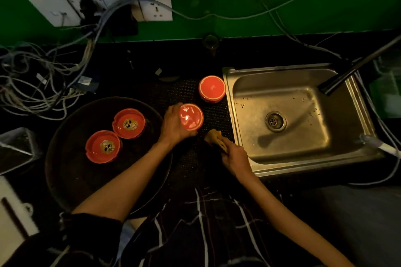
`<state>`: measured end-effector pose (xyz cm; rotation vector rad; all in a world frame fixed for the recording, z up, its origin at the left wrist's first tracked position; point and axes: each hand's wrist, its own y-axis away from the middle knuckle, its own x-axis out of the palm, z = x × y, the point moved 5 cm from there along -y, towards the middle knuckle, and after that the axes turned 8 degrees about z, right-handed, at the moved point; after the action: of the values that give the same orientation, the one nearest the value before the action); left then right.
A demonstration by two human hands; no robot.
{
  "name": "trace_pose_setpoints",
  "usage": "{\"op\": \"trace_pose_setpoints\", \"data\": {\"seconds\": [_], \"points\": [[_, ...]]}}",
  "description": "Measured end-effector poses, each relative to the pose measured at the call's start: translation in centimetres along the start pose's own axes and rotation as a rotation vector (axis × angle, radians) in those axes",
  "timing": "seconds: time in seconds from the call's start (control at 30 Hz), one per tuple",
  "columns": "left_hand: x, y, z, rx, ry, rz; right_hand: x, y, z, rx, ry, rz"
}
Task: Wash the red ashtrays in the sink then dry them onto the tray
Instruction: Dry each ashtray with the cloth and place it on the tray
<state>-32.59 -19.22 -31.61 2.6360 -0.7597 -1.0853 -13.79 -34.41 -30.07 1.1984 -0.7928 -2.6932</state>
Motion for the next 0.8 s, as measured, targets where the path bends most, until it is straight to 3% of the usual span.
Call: {"op": "trace_pose_setpoints", "data": {"seconds": [0.13, 0.27, 0.43, 0.57, 0.8], "points": [[3.1, 4.3, -0.2, 0.118, -0.032, 0.102, -0.5, 0.5, 0.1, -0.029, -0.134, -0.154], [5.6, 7.9, -0.3, 0.174, -0.003, 0.166, 0.0, 1.3, 1.2, -0.089, -0.122, -0.190], [6.6, 9.5, 0.2, 0.196, 0.094, 0.170, 4.0, 1.6, 3.2, -0.189, 0.139, 0.044], [5.8, 10.2, 1.1, 0.170, 0.041, 0.122, 5.5, 1.7, 4.6, -0.161, 0.197, 0.026], [5.4, 10.8, 1.8, 0.070, 0.086, 0.073, 6.6, 3.6, 6.3, -0.401, 0.352, 0.076]]}}
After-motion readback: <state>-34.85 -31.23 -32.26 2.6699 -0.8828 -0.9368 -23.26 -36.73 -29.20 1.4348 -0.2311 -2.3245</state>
